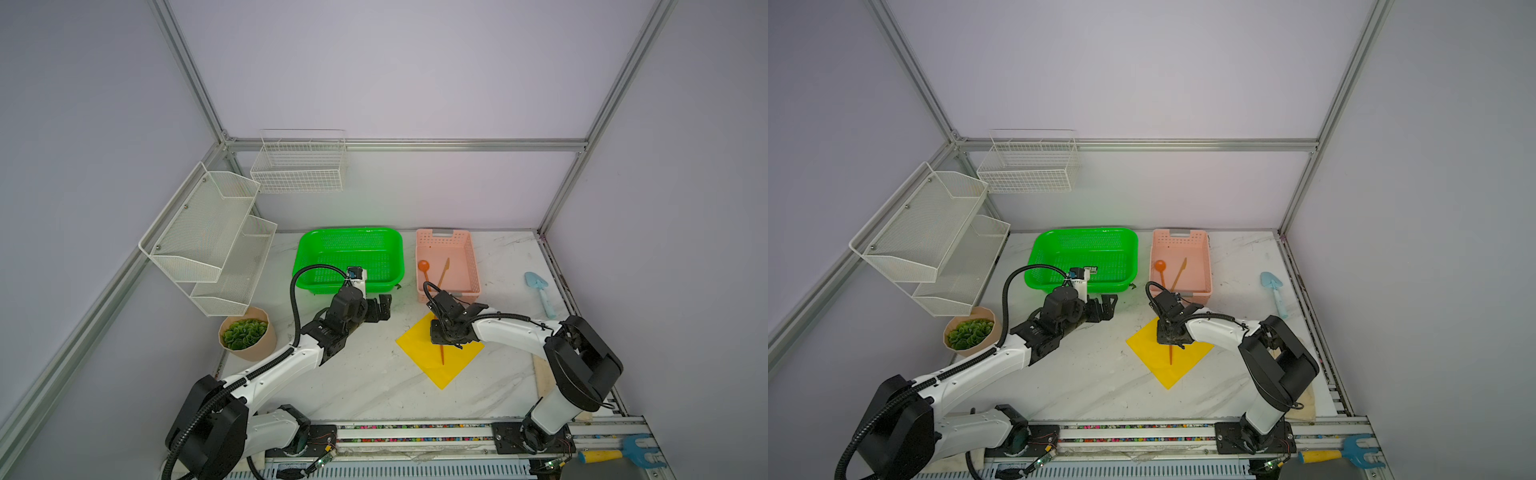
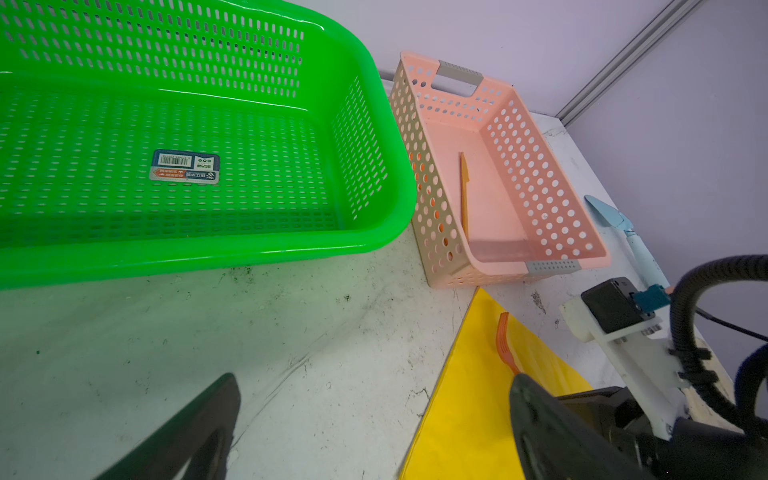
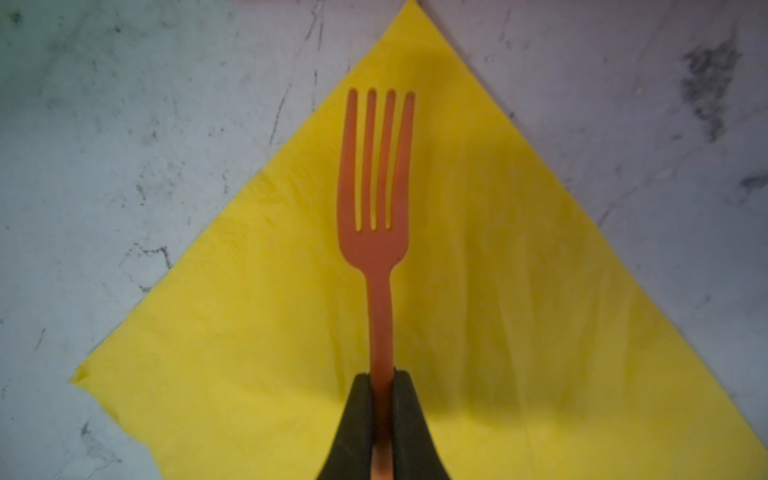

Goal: Place the utensils on the paper napkin and roll it up
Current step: 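Lower the fork onto the napkin and open the right gripper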

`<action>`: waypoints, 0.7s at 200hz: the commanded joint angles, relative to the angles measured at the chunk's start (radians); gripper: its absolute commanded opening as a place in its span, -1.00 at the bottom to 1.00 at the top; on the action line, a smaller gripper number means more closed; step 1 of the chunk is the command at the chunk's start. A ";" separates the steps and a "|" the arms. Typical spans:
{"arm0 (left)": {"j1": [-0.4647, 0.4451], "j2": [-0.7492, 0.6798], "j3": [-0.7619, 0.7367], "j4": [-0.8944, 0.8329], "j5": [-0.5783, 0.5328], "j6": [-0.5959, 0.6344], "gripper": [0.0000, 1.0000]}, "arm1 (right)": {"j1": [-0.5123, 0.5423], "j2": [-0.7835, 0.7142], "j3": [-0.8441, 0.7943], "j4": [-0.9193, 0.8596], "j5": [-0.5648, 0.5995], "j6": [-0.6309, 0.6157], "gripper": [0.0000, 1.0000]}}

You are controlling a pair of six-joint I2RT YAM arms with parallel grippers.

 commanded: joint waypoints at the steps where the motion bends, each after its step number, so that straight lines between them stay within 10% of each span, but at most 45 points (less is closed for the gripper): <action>1: -0.003 0.003 -0.041 0.044 -0.008 -0.007 1.00 | 0.005 0.006 0.004 0.004 0.033 0.022 -1.00; 140: -0.004 -0.001 -0.041 0.044 -0.008 -0.002 1.00 | 0.005 0.015 0.001 0.005 0.016 0.056 -0.85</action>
